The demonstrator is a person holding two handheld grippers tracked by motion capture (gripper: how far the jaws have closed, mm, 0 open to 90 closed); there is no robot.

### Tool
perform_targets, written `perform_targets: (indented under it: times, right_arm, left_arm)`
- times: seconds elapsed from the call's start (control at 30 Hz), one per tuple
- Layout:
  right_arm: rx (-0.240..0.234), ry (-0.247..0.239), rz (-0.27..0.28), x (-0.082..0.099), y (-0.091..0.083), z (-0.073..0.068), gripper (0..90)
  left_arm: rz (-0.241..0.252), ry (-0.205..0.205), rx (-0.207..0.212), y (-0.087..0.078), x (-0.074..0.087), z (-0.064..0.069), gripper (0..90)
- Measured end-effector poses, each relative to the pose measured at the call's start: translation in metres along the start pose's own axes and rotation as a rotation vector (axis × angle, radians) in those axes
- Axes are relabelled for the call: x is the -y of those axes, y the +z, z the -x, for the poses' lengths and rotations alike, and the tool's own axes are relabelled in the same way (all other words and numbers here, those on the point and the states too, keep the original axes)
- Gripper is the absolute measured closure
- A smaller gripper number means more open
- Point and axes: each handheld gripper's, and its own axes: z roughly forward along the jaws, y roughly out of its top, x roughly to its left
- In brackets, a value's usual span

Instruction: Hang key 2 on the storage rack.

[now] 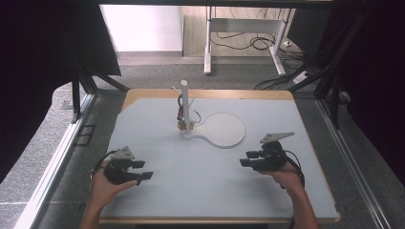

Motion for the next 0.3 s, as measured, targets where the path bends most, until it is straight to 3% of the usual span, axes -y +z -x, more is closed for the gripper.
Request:
perform_targets:
  times: [0.23, 0.3]
  right_arm:
    - [0.036, -0.019, 0.042, 0.014, -0.006, -0.003, 48.1]
    - [0.049, -0.013, 0.086, 0.018, -0.013, -0.002, 47.8]
  left_arm:
    - [-0.006, 0.004, -0.007, 0.0, -0.001, 0.001, 40.5]
    - [0.004, 0.007, -0.008, -0.002, -0.001, 0.002, 40.6]
